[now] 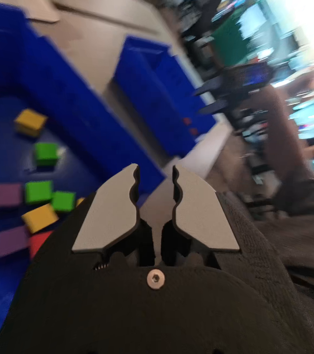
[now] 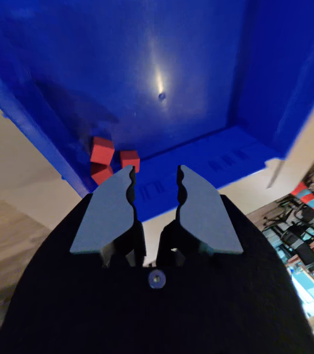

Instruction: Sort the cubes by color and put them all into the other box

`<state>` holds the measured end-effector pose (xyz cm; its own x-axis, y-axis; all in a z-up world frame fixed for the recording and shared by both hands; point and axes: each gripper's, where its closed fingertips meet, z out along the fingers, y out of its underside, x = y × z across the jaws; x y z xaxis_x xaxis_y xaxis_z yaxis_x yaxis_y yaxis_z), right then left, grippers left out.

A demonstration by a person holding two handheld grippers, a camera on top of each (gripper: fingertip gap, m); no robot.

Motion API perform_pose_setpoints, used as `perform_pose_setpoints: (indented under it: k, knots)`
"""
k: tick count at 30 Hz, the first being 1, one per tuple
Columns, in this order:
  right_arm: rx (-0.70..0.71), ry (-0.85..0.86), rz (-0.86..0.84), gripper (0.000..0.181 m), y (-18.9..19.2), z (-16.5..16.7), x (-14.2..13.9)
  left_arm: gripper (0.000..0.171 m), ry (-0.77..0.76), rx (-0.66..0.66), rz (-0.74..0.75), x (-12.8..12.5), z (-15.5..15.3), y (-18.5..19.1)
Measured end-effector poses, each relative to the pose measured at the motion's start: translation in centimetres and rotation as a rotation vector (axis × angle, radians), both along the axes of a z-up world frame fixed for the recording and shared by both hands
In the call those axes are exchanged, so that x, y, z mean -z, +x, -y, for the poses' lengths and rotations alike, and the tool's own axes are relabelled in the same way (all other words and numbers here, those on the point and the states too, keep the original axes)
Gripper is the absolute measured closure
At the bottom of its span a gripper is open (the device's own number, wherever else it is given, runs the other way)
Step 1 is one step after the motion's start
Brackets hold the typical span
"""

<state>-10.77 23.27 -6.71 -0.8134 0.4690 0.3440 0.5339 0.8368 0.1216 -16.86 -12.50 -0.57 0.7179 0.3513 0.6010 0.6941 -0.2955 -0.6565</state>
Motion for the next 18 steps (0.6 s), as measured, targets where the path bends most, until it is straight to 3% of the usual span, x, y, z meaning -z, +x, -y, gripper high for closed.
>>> perform_pose_setpoints:
  k: [4,7,10,18]
  knots:
    - [-0.088,-0.178,-0.205,0.143,-0.8,4.6,-2.9,0.13,-0.368,-0.033,-0.019,4.8,1.1,-0.9]
    - [-0.132,-0.193,-0.249,0.143,-0.6,5.9,-2.8,0.131,-0.592,-0.039,-0.011,7.3,2.7,-1.6]
    - [-0.151,-0.19,-0.252,0.143,-0.2,6.3,-1.8,0.139,-0.801,-0.037,0.089,9.2,5.3,-0.9]
    - [-0.178,-0.267,-0.261,0.144,-0.5,7.1,0.6,0.129,-0.954,-0.197,0.206,11.5,8.1,-1.8]
